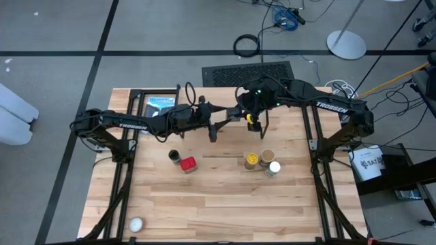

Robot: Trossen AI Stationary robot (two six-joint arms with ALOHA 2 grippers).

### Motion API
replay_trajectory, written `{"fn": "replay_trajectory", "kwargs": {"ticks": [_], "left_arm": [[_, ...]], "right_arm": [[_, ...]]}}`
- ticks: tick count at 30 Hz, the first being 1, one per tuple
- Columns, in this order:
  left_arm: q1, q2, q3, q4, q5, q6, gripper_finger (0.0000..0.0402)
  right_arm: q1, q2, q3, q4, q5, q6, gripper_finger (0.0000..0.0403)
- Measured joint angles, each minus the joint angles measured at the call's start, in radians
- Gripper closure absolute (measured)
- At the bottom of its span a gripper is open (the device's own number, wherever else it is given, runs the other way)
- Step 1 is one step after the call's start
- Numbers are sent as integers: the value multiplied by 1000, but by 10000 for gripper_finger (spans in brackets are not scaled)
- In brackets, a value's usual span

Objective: Shelf spices
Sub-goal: Put the black seasoning can on the shelf

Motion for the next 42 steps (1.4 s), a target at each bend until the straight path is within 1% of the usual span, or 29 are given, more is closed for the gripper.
{"fn": "replay_trajectory", "kwargs": {"ticks": [5, 8, 10, 14, 19, 24, 29, 35, 42], "left_arm": [[0, -22, 0, -7, -81, 24, 119], [-1, -67, 0, -34, -117, 50, 118], [-2, -108, 0, -58, -119, 50, 118], [-15, -202, 0, -112, -122, 47, 118], [-47, -298, 0, -166, -122, 47, 118], [-74, -361, 0, -213, -123, 47, 118], [-92, -388, 0, -246, -137, 53, 118], [-99, -390, 0, -261, -139, 54, 118], [-99, -390, 0, -286, -140, 54, 118]], "right_arm": [[-55, 0, 0, -9, -8, -12, 272], [-92, 0, 0, -9, -42, -22, 272], [-116, 3, 0, -8, -66, -30, 271], [-150, 36, 0, -3, -154, -45, 271], [-152, 97, 0, 4, -165, -90, 271], [-152, 149, 0, 58, -188, -92, 271], [-159, 178, 0, 76, -187, -84, 271], [-186, 180, 0, 75, -181, -40, 271], [-204, 184, 0, 17, -180, -34, 270]]}}
